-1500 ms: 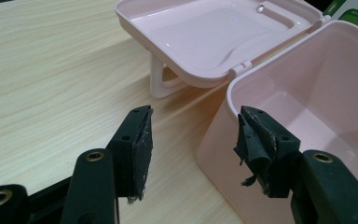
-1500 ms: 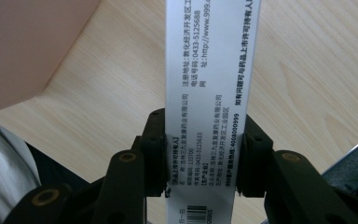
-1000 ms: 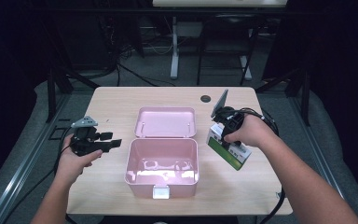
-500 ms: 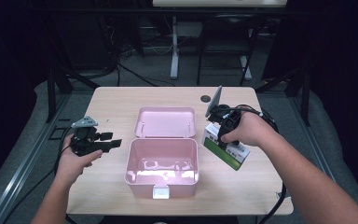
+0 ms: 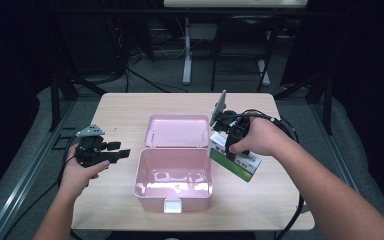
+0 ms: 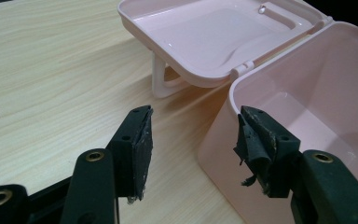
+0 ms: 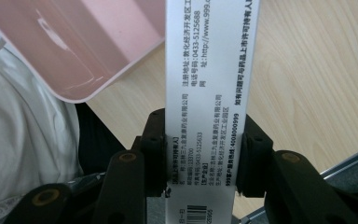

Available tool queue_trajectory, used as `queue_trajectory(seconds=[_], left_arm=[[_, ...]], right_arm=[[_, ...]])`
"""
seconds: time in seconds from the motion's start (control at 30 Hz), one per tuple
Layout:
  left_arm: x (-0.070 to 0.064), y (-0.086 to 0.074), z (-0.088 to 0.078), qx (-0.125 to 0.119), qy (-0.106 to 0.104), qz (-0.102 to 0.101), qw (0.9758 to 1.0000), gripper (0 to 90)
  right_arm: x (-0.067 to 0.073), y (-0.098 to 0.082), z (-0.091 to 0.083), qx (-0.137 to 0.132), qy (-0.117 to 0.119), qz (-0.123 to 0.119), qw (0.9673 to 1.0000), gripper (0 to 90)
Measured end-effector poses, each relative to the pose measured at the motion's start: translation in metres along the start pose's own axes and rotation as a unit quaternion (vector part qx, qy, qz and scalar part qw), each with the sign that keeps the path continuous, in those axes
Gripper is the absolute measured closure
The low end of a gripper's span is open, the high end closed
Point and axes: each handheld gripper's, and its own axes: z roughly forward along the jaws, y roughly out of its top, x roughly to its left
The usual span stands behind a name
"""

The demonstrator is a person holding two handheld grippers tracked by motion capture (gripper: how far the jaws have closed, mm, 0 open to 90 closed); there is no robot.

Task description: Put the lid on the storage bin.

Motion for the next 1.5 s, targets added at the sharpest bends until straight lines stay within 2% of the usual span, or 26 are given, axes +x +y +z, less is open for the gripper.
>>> queue_trajectory(seconds=[0.2, 0.4, 0.73, 0.83, 1.13, 1.5], left_arm=[[0.0, 0.0, 0.001, 0.001, 0.0, 0.0, 1.0, 45.1], [0.001, 0.0, 0.0, 0.0, -0.001, 0.001, 1.0, 45.1], [0.002, 0.0, 0.0, 0.002, -0.002, -0.001, 1.0, 45.1], [0.002, 0.0, 0.0, -0.004, 0.001, -0.002, 1.0, 45.1], [0.004, 0.0, -0.006, -0.008, 0.0, -0.004, 1.0, 45.1], [0.004, 0.001, -0.008, -0.015, 0.0, -0.007, 0.9999, 45.1]], right_arm=[[0.01, 0.007, -0.004, 0.007, -0.004, -0.036, 0.9993, 61.6], [0.019, 0.015, -0.005, 0.004, -0.008, -0.059, 0.9982, 61.5], [0.037, 0.033, -0.007, 0.003, -0.004, -0.093, 0.9957, 61.6], [0.043, 0.038, -0.007, 0.005, -0.004, -0.103, 0.9947, 61.6], [0.06, 0.05, -0.004, 0.01, -0.002, -0.124, 0.9923, 61.5], [0.083, 0.068, -0.004, 0.006, 0.0, -0.156, 0.9877, 61.5]])
